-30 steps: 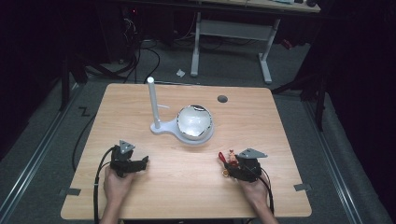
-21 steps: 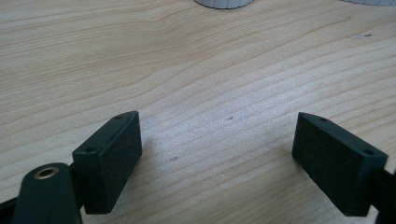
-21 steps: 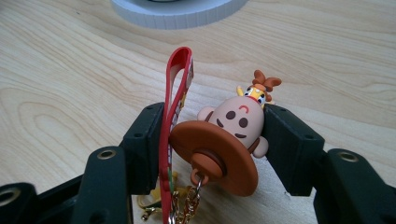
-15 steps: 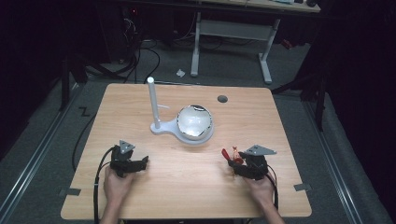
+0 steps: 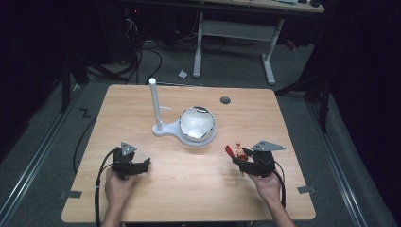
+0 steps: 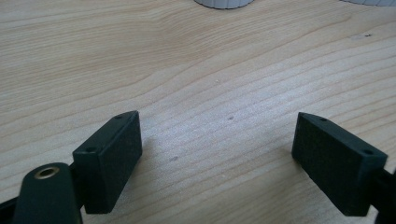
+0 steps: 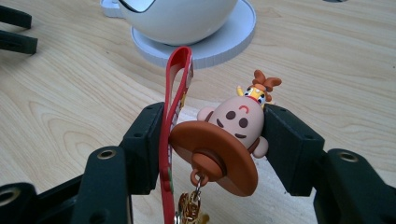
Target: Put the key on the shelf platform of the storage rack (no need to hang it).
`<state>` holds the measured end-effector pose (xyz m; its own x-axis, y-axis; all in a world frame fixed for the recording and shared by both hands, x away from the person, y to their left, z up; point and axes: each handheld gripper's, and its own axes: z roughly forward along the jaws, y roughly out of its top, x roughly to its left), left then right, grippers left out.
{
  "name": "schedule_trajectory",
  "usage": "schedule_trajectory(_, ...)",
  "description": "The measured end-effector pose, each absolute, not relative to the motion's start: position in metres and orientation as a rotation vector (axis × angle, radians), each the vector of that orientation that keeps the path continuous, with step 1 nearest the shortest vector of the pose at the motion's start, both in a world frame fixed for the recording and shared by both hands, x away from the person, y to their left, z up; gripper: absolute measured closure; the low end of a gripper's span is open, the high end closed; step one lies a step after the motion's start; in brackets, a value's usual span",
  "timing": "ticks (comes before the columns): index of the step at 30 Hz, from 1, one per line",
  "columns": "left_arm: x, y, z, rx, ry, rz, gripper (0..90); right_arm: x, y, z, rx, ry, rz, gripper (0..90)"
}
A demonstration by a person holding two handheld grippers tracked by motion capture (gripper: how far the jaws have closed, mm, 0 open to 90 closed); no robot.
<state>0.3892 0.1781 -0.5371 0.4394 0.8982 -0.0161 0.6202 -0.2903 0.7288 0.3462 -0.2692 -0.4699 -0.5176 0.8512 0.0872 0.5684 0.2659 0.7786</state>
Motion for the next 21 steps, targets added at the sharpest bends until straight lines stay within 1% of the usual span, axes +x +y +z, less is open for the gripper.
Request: schedule_trajectory(21,0.388,0.178,-0.537,2.022,1.269,0.534,17.2,0.353,-0.268,-0.444,1.243,2.218,1.174,42.2)
